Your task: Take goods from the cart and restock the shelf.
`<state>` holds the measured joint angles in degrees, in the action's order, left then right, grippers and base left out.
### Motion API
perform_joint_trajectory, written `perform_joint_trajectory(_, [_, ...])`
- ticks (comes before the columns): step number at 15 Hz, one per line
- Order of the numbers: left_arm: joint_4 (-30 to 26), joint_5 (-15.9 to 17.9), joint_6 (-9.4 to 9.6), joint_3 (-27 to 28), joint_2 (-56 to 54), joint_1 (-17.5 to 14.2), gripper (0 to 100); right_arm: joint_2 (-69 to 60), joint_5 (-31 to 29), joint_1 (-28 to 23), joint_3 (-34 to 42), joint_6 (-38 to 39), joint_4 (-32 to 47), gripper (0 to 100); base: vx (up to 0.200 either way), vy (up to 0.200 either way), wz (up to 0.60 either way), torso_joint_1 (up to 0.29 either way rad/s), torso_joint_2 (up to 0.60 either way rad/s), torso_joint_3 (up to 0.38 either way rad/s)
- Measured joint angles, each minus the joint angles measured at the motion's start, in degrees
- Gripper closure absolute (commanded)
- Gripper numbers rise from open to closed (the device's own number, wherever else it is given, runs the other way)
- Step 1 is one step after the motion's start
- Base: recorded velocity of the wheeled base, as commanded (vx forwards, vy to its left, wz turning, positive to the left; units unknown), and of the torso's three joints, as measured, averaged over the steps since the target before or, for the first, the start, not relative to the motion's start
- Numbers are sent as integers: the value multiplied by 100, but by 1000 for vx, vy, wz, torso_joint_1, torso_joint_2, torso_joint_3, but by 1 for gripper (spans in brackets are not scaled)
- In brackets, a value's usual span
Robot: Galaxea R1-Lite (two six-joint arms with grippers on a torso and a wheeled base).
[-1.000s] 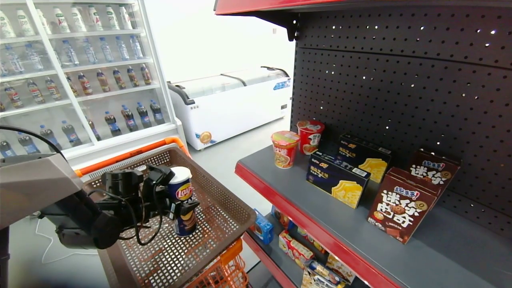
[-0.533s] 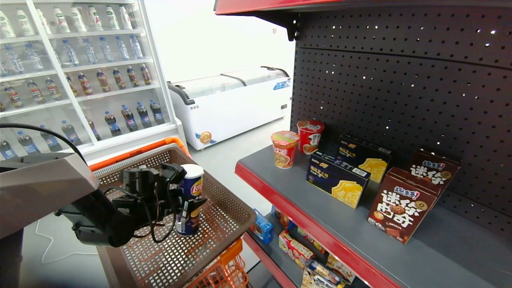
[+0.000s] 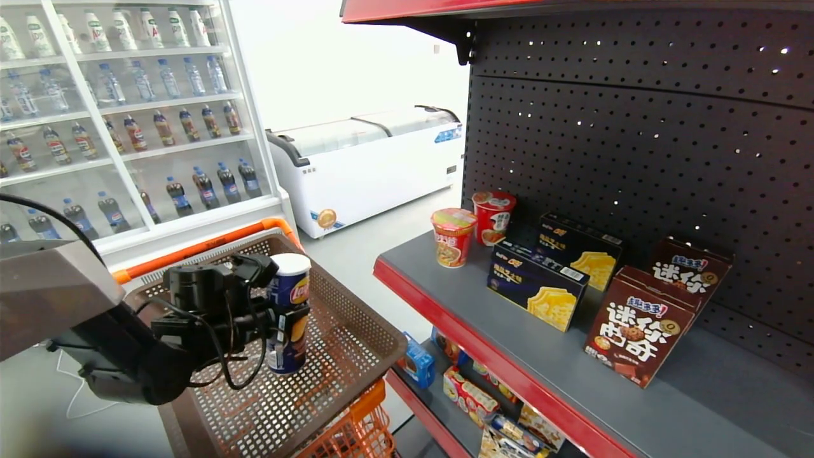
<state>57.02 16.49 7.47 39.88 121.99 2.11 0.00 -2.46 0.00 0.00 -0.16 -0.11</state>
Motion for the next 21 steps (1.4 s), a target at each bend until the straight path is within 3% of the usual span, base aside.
perform_joint_trajectory(3, [-872, -137, -266, -35, -995, -54, 100, 0, 1, 0, 0, 0, -5, 0, 0, 0, 0, 0, 0, 0])
perform_joint_trajectory(7, [-2967, -158, -652, 41, -2922, -173, 100, 0, 0, 0, 0, 0, -2, 0, 0, 0, 0, 0, 0, 0])
perform_joint_trajectory(12, [-4708, -579, -646, -258, -5506, -193, 100, 2, 1, 0, 0, 0, -5, 0, 0, 0, 0, 0, 0, 0])
perform_joint_trajectory(21, [-6735, -856, -624, -1666, -8854, -200, 100, 2, 6, 0, 0, 16, -2, 0, 0, 0, -67, 0, 0, 0])
